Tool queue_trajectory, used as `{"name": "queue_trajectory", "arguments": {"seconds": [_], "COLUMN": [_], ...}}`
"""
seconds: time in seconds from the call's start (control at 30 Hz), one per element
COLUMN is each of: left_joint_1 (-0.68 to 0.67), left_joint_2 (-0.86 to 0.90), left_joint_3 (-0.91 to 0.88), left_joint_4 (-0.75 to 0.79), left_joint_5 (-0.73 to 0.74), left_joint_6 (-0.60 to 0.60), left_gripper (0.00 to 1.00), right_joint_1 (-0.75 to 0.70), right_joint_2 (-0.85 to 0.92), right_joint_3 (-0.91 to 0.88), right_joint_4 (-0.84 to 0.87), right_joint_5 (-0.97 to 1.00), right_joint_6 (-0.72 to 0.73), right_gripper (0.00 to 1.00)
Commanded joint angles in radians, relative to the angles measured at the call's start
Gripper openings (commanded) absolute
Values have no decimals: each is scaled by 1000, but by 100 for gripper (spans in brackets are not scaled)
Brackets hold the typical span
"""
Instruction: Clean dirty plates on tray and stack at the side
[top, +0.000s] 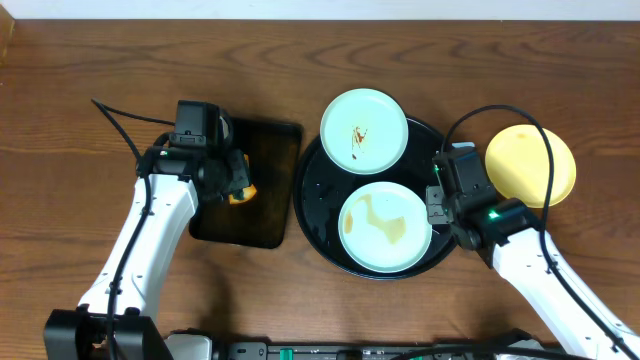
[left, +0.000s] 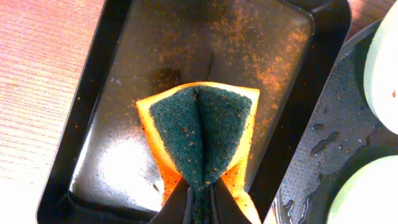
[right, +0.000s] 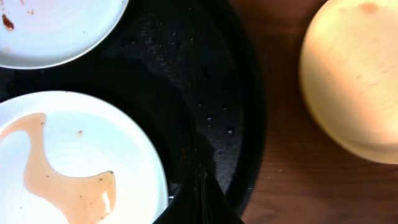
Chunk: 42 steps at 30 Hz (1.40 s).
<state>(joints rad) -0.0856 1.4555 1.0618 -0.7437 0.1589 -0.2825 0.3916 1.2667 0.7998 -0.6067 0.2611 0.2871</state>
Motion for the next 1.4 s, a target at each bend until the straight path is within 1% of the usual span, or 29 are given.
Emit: {"name": "queue_trajectory", "arguments": {"seconds": [0.0, 0.03, 0.07, 0.13, 0.2, 0.37, 0.7, 0.8, 1.03, 1.2, 1.37], "left_joint_1": [6, 6, 6, 6, 6, 6, 6, 6, 6, 6, 6], "left_joint_2": [-4, -4, -4, -4, -4, -4, -4, -4, -4, -4, -4], "left_joint_3": [-13, -13, -13, -13, -13, -13, -13, -13, -13, -13, -13], "left_joint_4": [0, 0, 0, 0, 0, 0, 0, 0, 0, 0, 0], "left_joint_5": [13, 13, 13, 13, 13, 13, 13, 13, 13, 13, 13], "left_joint_6": [20, 20, 20, 20, 20, 20, 20, 20, 20, 20, 20], "left_gripper": [7, 8, 8, 8, 8, 8, 8, 8, 8, 8, 8], "right_joint_1": [2, 2, 2, 2, 2, 2, 2, 2, -10, -38, -54], "right_joint_2": [-3, 0, 7, 25, 50, 145, 349, 378, 359, 267, 158], "right_joint_3": [10, 8, 5, -2, -9, -13, -13, -13, -10, 0, 0], "right_joint_4": [-12, -15, -17, -17, -17, -2, 51, 55, 54, 53, 66], "right_joint_5": [-44, -72, -108, -136, -136, -146, -185, -185, -184, -179, -179], "right_joint_6": [-56, -56, -56, -37, -16, -11, -11, -11, -11, -29, -134], "right_gripper": [1, 1, 5, 16, 19, 19, 14, 2, 1, 1, 1]}}
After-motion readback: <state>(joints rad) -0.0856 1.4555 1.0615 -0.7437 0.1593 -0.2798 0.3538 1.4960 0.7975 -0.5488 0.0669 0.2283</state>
